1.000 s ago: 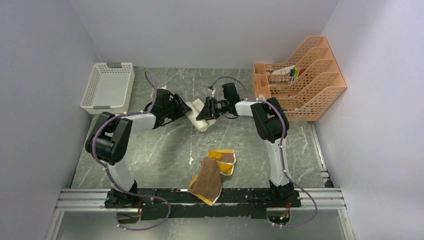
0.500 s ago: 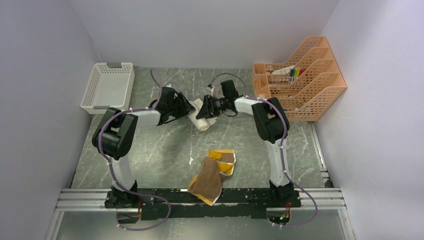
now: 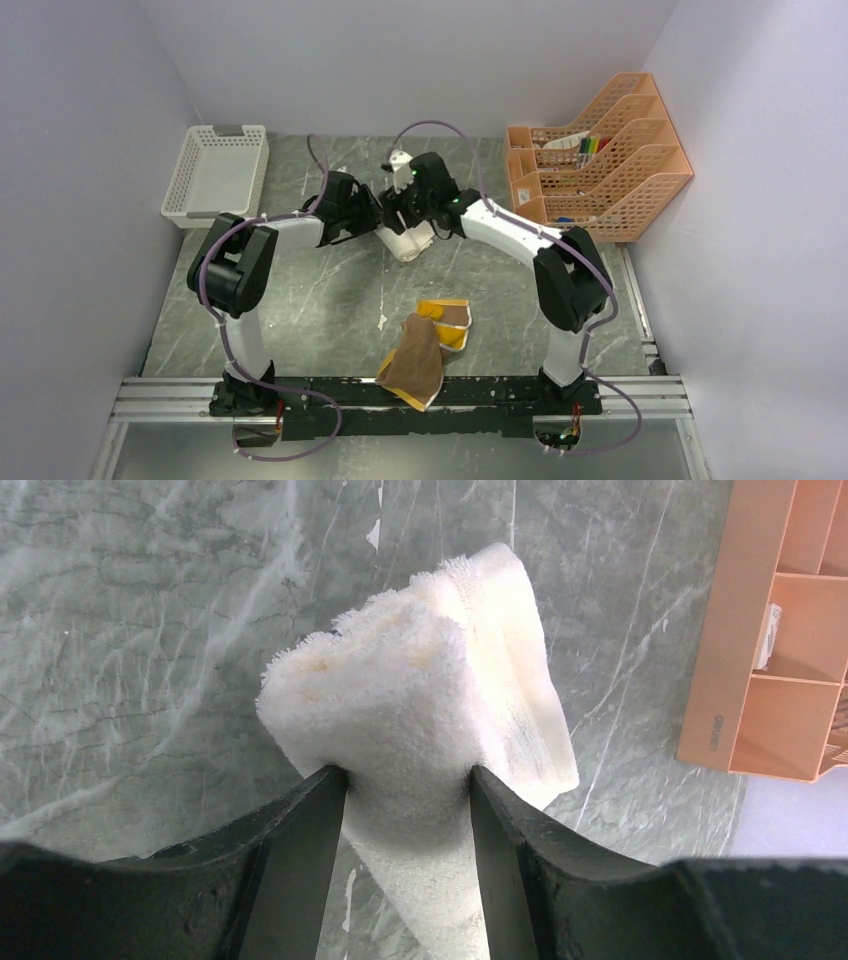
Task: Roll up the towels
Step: Roll the towel at the center of the board.
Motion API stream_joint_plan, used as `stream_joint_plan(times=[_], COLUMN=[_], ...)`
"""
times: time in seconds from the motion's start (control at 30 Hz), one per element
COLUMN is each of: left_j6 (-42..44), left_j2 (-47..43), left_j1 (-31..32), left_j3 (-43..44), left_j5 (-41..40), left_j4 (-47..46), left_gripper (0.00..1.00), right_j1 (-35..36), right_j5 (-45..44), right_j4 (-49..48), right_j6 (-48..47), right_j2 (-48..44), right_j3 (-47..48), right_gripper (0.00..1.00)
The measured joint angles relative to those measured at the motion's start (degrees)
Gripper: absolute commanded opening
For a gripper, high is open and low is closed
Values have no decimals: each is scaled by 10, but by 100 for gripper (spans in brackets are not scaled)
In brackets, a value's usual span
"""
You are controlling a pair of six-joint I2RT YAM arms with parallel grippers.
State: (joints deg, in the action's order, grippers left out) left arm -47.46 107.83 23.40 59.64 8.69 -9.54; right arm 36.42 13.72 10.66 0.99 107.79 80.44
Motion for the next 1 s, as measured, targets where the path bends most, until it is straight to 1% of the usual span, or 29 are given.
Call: stream_joint_plan(times=[0.1, 0.23, 0.5, 0.73, 1.0], left_j6=[2, 6, 14, 19, 21], left_j2=[1, 6, 17, 21, 21], left_j1=[0, 1, 1, 1, 1], left_j3=[0, 12, 30, 39, 41], left_j5=[0, -2, -5, -5, -5], left_j4=[2, 14, 33, 45, 51], left_gripper=[60, 59, 59, 59, 59], right_j1=[41, 76, 113, 152, 163], right_j5=[-47, -101, -187, -273, -347], right_j4=[-15, -17, -16, -43, -72], right_j6=[-34, -66, -95, -109, -120], right_j2=[-24, -17, 7, 24, 41], right_j3=[-14, -25, -46, -76, -91], right_gripper=[59, 59, 59, 57, 56])
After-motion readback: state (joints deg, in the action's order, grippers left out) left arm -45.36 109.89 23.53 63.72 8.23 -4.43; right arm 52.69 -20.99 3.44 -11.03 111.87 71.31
